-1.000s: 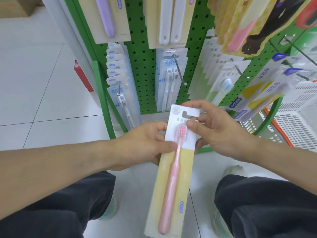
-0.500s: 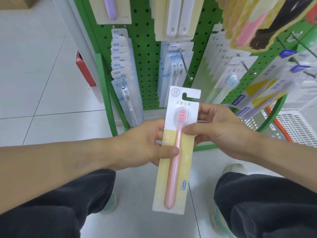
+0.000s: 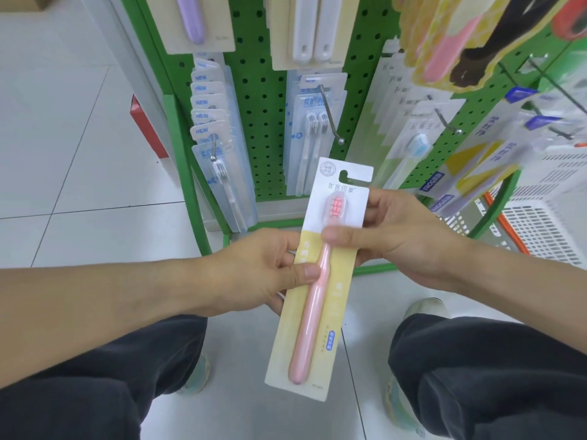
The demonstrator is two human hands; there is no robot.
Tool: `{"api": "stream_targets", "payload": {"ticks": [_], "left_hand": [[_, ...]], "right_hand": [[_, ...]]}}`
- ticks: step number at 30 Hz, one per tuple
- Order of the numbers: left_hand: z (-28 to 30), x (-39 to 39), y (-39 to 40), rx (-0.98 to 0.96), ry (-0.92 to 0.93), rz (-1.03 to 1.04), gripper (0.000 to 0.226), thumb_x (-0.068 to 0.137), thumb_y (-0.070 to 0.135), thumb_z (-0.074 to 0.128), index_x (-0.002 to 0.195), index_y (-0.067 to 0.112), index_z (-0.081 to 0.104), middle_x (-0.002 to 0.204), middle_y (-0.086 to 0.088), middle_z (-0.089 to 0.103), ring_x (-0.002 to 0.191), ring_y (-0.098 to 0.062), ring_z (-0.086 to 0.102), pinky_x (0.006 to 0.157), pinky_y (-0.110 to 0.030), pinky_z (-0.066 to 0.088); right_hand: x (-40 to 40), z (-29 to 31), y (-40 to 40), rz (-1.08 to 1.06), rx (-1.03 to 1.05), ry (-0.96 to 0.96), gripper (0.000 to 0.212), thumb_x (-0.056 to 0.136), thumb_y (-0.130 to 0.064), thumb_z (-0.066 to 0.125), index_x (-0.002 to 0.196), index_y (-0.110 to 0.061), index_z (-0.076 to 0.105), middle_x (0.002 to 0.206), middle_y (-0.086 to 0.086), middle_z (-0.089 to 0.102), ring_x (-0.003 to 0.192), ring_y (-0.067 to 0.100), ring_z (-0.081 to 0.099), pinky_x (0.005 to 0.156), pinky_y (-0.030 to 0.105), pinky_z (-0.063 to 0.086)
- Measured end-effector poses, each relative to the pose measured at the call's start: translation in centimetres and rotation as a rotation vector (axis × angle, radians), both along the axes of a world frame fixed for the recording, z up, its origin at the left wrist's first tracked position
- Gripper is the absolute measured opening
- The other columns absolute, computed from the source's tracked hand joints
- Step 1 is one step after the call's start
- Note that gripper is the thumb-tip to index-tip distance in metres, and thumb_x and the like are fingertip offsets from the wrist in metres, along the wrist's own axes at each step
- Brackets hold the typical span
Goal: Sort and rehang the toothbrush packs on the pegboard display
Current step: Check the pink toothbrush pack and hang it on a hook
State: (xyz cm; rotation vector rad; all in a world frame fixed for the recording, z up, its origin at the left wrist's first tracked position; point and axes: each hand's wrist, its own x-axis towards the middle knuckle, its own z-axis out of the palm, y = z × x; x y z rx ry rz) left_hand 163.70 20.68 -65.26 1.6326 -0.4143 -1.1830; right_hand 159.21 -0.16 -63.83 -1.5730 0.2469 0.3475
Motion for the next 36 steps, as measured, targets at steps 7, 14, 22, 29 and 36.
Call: {"api": "stream_targets", "payload": {"ticks": [7,14,22,29,36], "left_hand": [[0.4,0.0,-0.1,-0.015,-0.002,-0.064,0.032,0.103,0.000,0.051,0.128,0.019,0.060,0.114,-0.020,0.073,0.101,-0.031,0.073,0.086,-0.045,0.061],[0.8,-0.7,-0.4,0.013,-0.064,0.035,0.044,0.091,-0.016,0.056,0.122,0.014,0.064,0.103,-0.012,0.077,0.091,-0.030,0.076,0.079,-0.046,0.063],[1.0,-2.0,-1.2,0.088,-0.006,-0.020,0.033,0.098,0.001,0.053,0.126,0.017,0.060,0.091,-0.011,0.077,0.082,-0.028,0.075,0.069,-0.037,0.064],[0.4,-2.5,-0.6,0.110,-0.050,-0.049,0.059,0.086,-0.012,0.063,0.131,0.026,0.054,0.090,-0.007,0.076,0.083,-0.022,0.075,0.073,-0.040,0.063],[-0.1,-2.8,-0.9,0.167,-0.046,0.086,0.052,0.079,-0.013,0.071,0.118,0.019,0.057,0.092,-0.003,0.078,0.066,-0.013,0.070,0.060,-0.024,0.054]], "right_hand": [[0.0,-0.2,-0.4,-0.037,0.010,-0.010,0.028,0.075,-0.003,0.078,0.103,-0.004,0.072,0.094,0.012,0.079,0.077,0.025,0.076,0.057,0.029,0.058],[-0.6,0.1,-0.1,0.098,-0.077,0.055,0.025,0.088,0.012,0.065,0.110,0.001,0.071,0.101,0.016,0.077,0.088,0.031,0.076,0.070,0.040,0.063],[-0.3,0.6,-0.2,-0.113,-0.106,0.038,0.020,0.092,0.005,0.055,0.097,0.003,0.074,0.090,0.015,0.078,0.079,0.030,0.076,0.066,0.035,0.063],[-1.4,0.3,0.2,0.074,-0.131,0.104,0.034,0.087,0.014,0.064,0.115,-0.004,0.063,0.100,0.016,0.075,0.085,0.030,0.076,0.067,0.043,0.064],[-1.3,0.1,0.1,-0.007,-0.149,0.121,0.042,0.080,0.019,0.070,0.112,-0.005,0.060,0.107,0.026,0.071,0.084,0.034,0.074,0.066,0.041,0.064]]}}
